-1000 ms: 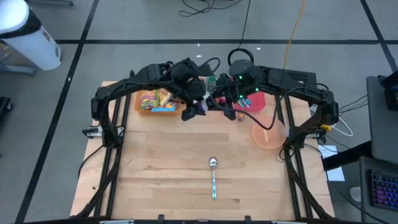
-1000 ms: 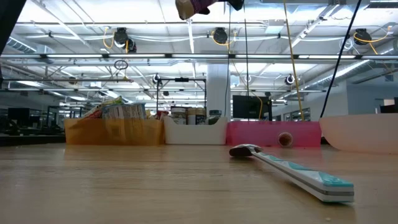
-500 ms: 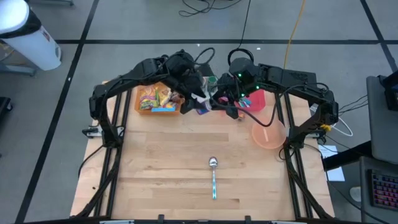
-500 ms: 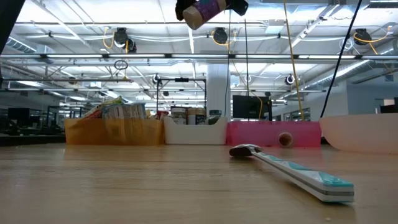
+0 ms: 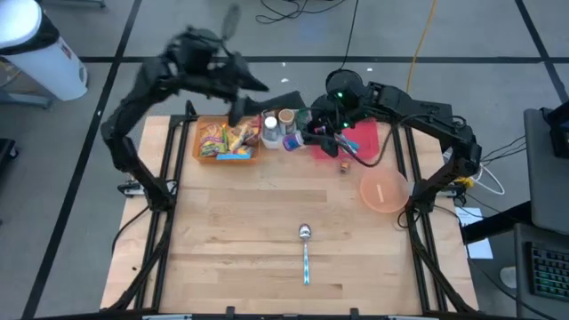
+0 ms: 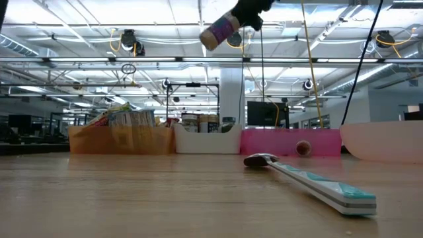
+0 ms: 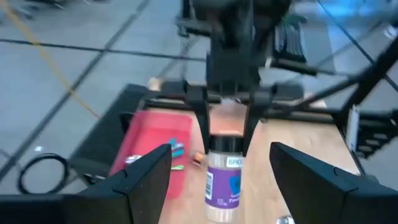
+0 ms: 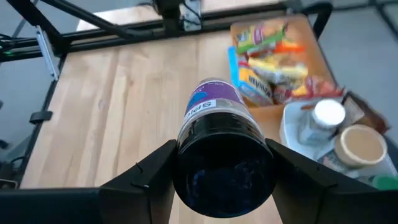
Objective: Pick & Place Food Item
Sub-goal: Put the purple seasoning bottle into the white bin
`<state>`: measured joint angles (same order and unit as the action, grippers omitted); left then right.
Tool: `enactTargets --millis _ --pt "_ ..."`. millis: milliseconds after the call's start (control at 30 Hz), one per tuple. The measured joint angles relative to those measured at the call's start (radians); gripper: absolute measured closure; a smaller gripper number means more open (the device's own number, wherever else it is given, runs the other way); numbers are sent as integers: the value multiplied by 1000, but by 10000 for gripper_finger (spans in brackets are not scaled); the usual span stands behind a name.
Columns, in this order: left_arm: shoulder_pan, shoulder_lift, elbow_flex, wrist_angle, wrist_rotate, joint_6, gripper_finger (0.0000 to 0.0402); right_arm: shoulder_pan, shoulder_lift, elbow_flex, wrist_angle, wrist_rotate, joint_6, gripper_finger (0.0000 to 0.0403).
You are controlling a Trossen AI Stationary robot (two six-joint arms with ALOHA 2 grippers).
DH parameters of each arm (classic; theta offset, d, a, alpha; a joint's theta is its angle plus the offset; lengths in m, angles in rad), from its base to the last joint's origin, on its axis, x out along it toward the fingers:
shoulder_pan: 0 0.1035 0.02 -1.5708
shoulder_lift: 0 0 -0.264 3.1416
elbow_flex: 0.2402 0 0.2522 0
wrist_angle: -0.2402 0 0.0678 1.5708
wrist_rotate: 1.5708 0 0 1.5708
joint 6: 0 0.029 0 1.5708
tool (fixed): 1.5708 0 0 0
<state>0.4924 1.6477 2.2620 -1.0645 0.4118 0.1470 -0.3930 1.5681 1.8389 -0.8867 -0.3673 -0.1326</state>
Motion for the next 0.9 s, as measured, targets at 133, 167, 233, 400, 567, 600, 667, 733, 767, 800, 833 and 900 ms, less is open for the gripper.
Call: enactTargets --millis 133,167,233,400,567,600,667,733,767,800,833,900 --pt "66 -54 2 19 5 -29 120 -39 46 0 5 -5 -3 203" --pt "79 -65 2 15 5 -32 120 -49 57 0 10 -5 -6 203" --pt "101 -82 2 13 6 -33 121 -66 87 -1 8 -13 -12 203" --pt "133 -96 1 -2 15 -40 129 -107 164 31 15 -53 -1 203" --pt "155 -99 1 -50 42 -43 132 -144 261 167 -16 -51 -4 203" --pt "158 -99 1 -63 42 -41 133 -148 278 197 -13 -51 -8 203" --pt "157 -98 1 -86 42 -34 134 -159 313 253 -38 -43 -15 203" --pt "157 -98 1 -107 43 -23 136 -163 350 305 -74 -26 -31 203" --pt "157 -98 1 -115 43 -17 137 -163 369 329 -92 -21 -45 203" --pt "157 -98 1 -120 44 -16 137 -163 389 350 -125 -15 -57 203" --pt "157 -98 1 -125 44 -16 137 -162 408 370 -163 3 -70 203" --pt "157 -98 1 -131 44 -18 136 -162 433 393 -210 38 -105 203"
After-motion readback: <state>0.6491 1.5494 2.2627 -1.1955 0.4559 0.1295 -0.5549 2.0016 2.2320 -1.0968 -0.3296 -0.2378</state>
